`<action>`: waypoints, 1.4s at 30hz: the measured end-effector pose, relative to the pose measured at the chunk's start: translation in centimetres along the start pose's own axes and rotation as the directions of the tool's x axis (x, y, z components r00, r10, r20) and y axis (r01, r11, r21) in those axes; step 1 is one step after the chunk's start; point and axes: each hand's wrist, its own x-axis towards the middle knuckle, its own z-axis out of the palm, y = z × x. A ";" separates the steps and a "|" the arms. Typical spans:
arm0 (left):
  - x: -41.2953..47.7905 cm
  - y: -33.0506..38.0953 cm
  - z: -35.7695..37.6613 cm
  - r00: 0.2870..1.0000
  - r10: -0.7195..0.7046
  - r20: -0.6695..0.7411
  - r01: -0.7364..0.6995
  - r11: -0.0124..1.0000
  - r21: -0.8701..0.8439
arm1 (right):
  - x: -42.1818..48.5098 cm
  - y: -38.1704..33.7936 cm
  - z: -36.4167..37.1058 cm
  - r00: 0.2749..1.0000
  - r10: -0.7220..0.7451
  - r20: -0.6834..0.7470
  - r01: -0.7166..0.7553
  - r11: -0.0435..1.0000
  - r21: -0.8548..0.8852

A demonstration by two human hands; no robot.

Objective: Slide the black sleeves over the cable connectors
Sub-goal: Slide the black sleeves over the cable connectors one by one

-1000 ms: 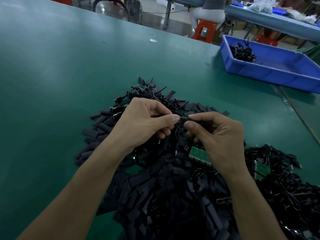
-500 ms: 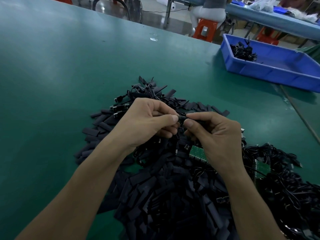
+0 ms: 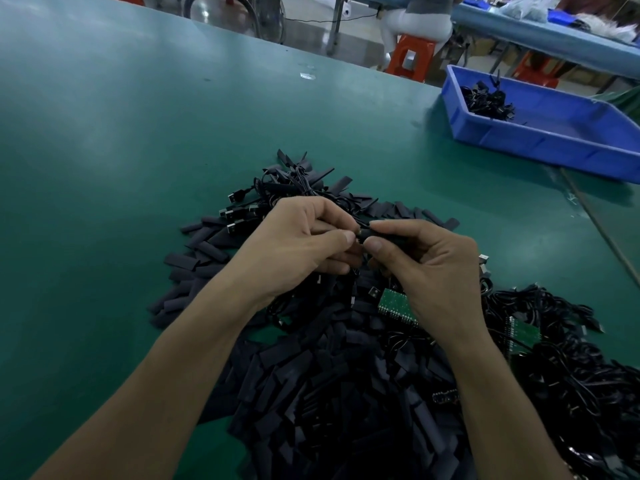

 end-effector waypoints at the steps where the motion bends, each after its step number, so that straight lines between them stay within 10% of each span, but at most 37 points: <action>1: 0.0 0.0 0.1 1.000 0.003 -0.004 -0.003 1.000 -0.003 | 0.0 0.0 0.0 1.000 0.004 -0.004 -0.004 1.000 0.005; 22: -0.2 -1.2 2.2 0.948 0.285 -0.144 -0.255 0.947 0.197 | -0.9 -0.5 2.8 0.924 0.086 -0.372 -0.016 0.982 0.188; 37: -0.6 -0.2 2.0 0.951 0.289 -0.106 -0.269 0.948 0.168 | -0.9 0.2 2.7 0.952 0.190 -0.240 -0.093 0.927 0.364; 42: -0.3 0.0 1.4 0.904 0.369 -0.217 -0.345 0.928 0.141 | -0.6 0.0 0.6 0.980 0.193 -0.052 -0.186 0.974 0.126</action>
